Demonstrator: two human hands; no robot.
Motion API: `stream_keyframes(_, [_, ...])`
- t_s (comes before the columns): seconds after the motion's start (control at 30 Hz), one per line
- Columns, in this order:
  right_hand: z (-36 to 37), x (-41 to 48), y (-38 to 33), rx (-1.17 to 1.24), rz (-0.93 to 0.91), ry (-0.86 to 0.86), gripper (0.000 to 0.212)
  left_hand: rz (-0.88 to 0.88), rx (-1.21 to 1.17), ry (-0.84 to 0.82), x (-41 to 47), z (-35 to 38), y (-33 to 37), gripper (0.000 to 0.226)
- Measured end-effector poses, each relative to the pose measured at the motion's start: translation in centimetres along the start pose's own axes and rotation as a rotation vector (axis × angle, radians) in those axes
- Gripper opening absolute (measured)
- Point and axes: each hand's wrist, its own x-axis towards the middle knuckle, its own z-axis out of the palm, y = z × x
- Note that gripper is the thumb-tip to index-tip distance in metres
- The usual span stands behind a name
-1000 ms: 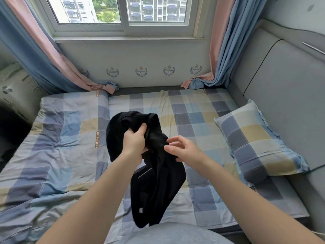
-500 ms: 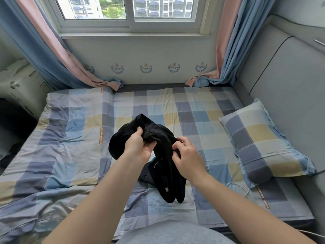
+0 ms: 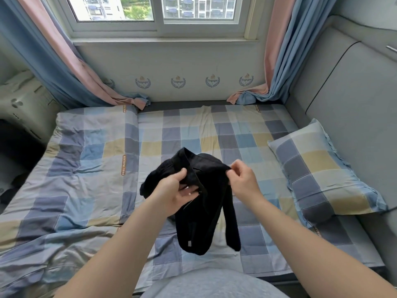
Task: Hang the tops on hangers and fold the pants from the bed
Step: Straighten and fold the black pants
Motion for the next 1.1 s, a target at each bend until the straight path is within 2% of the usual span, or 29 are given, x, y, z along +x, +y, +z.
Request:
stream_keyframes(0.1, [-1.9, 1.2, -1.7, 0.01, -0.091, 0.038, 0.021, -0.029, 0.638, -0.078, -1.3, -1.4, -0.4, 0.038])
stream_keyframes(0.17, [-2.9, 1.8, -3.1, -0.031, -0.188, 0.024, 0.022, 0.001, 0.97, -0.123, -2.0, -1.7, 0.3, 0.036])
stream_keyframes(0.23, [-3.4, 2.3, -4.6, -0.079, -0.284, 0.009, 0.02, 0.197, 1.118, -0.07, -2.5, -1.2, 1.3, 0.032])
stream_keyframes(0.33, [-3.6, 2.6, -6.3, -0.124, -0.381, -0.026, 0.018, 0.721, 1.126, 0.148, -2.4, 0.4, 2.2, 0.037])
stream_keyframes(0.4, [-3.8, 2.6, -7.2, -0.127, -0.414, -0.085, 0.017, 0.881, 1.219, 0.219, -1.8, 1.5, 2.2, 0.064])
stream_keyframes(0.47, [-4.0, 2.6, -8.1, -0.105, -0.436, -0.161, 0.016, 0.831, 1.284, 0.19, -1.2, 2.6, 2.1, 0.073])
stream_keyframes(0.53, [-4.5, 2.8, -9.0, -0.085, -0.424, -0.239, 0.017, 0.761, 1.31, 0.147, -0.6, 3.4, 2.1, 0.052])
stream_keyframes(0.6, [-5.2, 3.0, -9.6, -0.088, -0.376, -0.282, 0.018, 0.783, 1.365, 0.17, -0.3, 3.8, 2.5, 0.027])
stream_keyframes(0.63, [-5.5, 3.1, -9.7, -0.081, -0.335, -0.292, 0.016, 0.816, 1.362, 0.192, -0.2, 3.8, 2.8, 0.023])
stream_keyframes(0.73, [-5.7, 2.8, -9.0, -0.018, -0.172, -0.336, 0.003, 0.921, 1.253, 0.257, -0.2, 3.9, 4.2, 0.027])
stream_keyframes(0.77, [-5.3, 2.5, -8.6, 0.001, -0.134, -0.357, 0.006, 0.936, 1.223, 0.272, -0.3, 3.9, 4.7, 0.029])
stream_keyframes(0.9, [-3.0, 1.5, -7.9, 0.114, -0.15, -0.366, 0.008, 0.942, 1.195, 0.295, -0.2, 4.1, 5.6, 0.029])
stream_keyframes(0.97, [-2.6, 1.3, -7.7, 0.152, -0.158, -0.414, 0.018, 0.935, 1.209, 0.316, -0.2, 3.7, 5.6, 0.029])
stream_keyframes(1.03, [-2.3, 1.2, -7.0, -0.027, -0.195, -0.421, 0.02, 0.917, 1.218, 0.335, -0.2, 2.9, 5.5, 0.026])
stream_keyframes(1.1, [-1.6, 1.3, -5.6, -0.328, -0.235, -0.31, 0.021, 0.892, 1.218, 0.342, -0.1, 2.3, 5.0, 0.023])
